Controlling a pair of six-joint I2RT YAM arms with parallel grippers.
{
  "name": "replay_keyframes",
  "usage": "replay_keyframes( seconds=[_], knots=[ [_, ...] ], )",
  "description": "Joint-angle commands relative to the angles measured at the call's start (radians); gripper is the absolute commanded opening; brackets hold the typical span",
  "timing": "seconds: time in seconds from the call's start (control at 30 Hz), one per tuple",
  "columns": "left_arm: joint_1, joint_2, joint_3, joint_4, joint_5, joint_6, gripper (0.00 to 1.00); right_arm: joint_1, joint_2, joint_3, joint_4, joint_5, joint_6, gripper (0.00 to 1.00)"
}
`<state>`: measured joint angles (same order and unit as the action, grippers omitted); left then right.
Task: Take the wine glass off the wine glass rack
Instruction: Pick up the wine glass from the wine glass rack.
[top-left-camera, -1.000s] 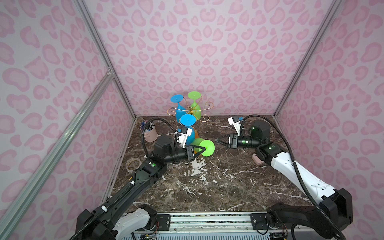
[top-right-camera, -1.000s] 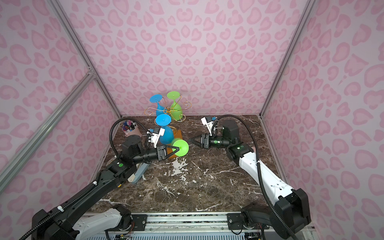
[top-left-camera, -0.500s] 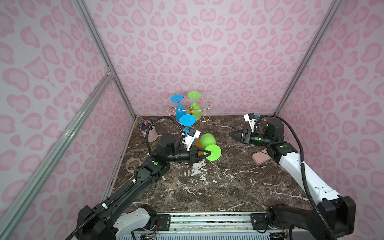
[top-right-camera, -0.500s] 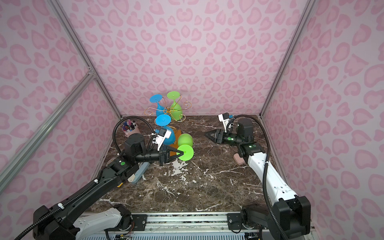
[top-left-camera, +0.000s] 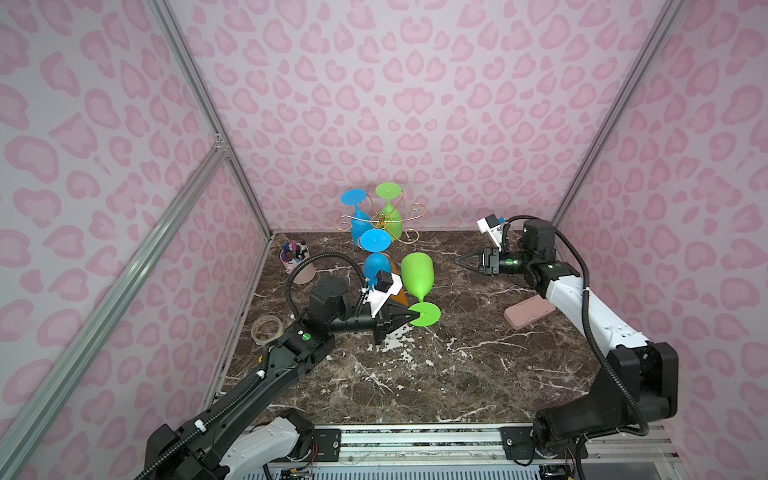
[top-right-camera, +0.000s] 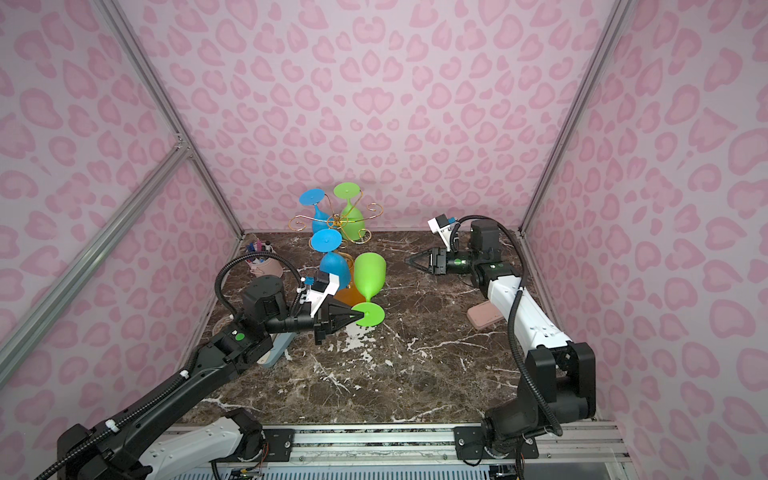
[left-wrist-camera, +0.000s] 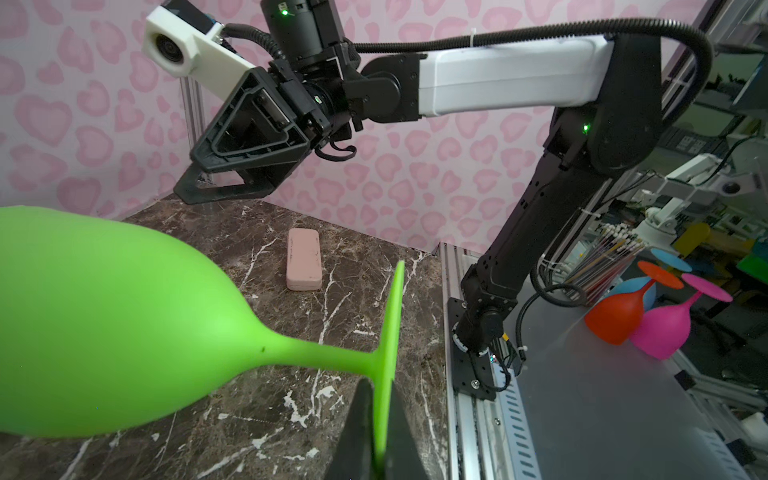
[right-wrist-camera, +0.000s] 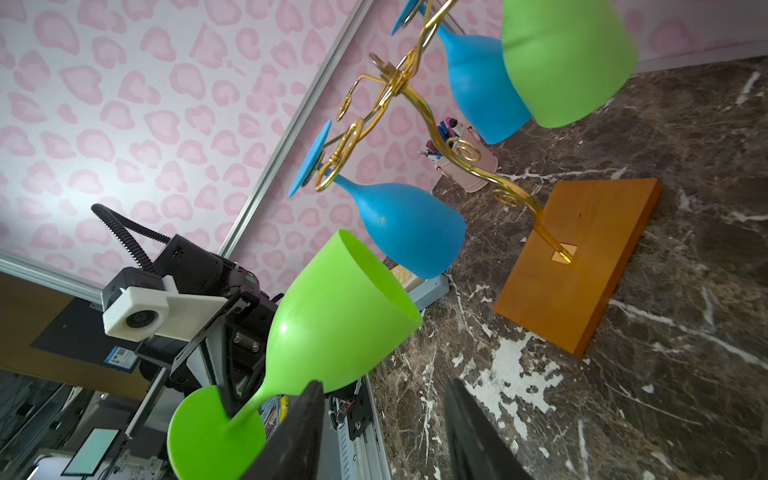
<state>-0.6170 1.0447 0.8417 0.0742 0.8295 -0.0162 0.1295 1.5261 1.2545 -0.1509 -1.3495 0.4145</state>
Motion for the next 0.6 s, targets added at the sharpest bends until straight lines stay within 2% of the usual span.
replay_keyframes(
  seconds=[0.0,0.13,0.2,0.3,0.4,0.5,0.53,0.57],
  knots=[
    [-0.001,0.04,0.002,-0.005,0.044,0.173,0.03,-0.015,0.054,0.084,-0.221,-0.105,-0.254,0.48],
    [-0.001,0.081,-0.035,0.001,0.25,0.328,0.03,-0.053,0.127,0.177,-0.448,-0.192,-0.474,0.47],
    [-0.001,0.076,-0.054,0.002,0.266,0.409,0.03,-0.069,0.162,0.212,-0.542,-0.225,-0.572,0.47],
    [-0.001,0.085,-0.045,-0.011,0.226,0.454,0.03,-0.086,0.223,0.285,-0.693,-0.214,-0.699,0.47],
    [-0.001,0.117,-0.032,-0.03,0.263,0.477,0.03,-0.085,0.296,0.387,-0.969,-0.206,-0.96,0.47],
    [-0.001,0.148,-0.032,-0.029,0.286,0.485,0.03,-0.082,0.405,0.532,-1.382,-0.216,-1.365,0.47],
    [-0.001,0.161,-0.032,-0.029,0.292,0.492,0.03,-0.08,0.44,0.566,-1.478,-0.212,-1.432,0.47],
    [-0.001,0.173,-0.028,-0.034,0.292,0.498,0.03,-0.076,0.457,0.569,-1.483,-0.216,-1.439,0.46]
  ],
)
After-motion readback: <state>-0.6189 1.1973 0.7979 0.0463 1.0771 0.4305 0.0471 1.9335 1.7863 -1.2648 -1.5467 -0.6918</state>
